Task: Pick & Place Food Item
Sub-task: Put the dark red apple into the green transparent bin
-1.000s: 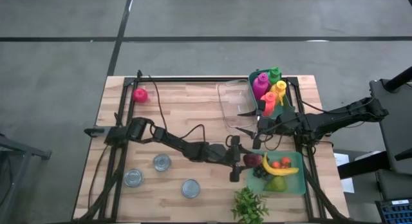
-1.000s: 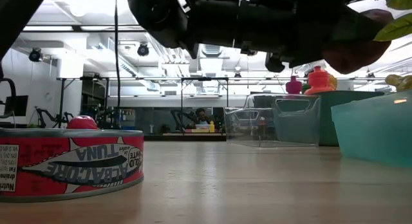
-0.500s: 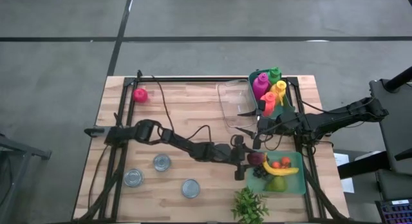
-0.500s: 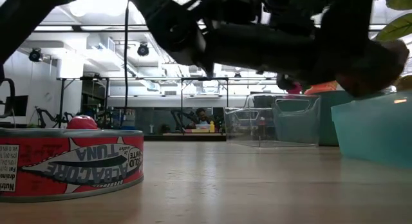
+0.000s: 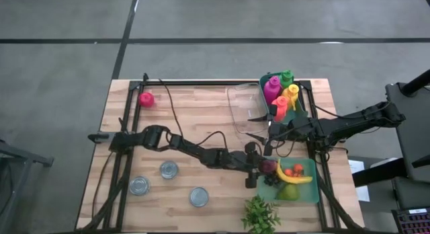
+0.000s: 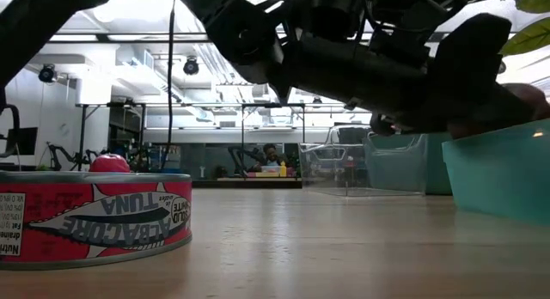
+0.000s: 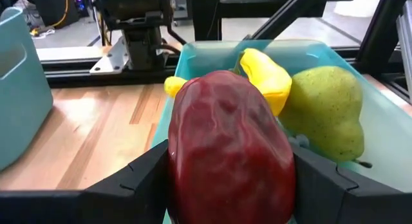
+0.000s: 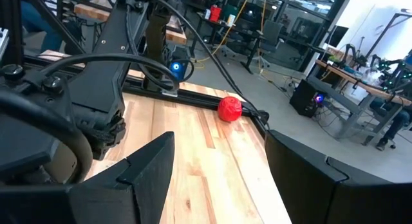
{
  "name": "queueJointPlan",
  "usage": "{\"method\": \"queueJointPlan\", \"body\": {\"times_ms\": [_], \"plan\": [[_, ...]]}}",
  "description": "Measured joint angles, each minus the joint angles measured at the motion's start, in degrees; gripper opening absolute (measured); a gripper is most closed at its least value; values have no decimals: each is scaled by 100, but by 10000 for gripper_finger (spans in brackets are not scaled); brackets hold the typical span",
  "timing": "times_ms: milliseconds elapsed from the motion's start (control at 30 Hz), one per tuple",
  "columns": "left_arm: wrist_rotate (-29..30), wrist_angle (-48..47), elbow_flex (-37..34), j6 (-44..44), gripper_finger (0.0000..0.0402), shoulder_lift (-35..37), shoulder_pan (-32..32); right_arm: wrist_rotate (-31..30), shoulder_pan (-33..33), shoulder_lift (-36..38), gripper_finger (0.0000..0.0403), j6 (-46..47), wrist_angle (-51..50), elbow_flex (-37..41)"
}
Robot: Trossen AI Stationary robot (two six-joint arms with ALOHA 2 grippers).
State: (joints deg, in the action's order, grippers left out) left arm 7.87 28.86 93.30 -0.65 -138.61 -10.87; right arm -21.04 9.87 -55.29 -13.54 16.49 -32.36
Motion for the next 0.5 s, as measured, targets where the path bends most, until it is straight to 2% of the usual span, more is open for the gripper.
{"method": "queueJointPlan", "body": {"times_ms": [367, 500], "plan": [[-55, -48, -26, -125, 250, 0, 42, 0, -2, 0, 239, 0, -2, 0], [-151, -48, -28, -124, 266, 0, 50, 0, -1, 0, 239, -2, -2, 0]]}}
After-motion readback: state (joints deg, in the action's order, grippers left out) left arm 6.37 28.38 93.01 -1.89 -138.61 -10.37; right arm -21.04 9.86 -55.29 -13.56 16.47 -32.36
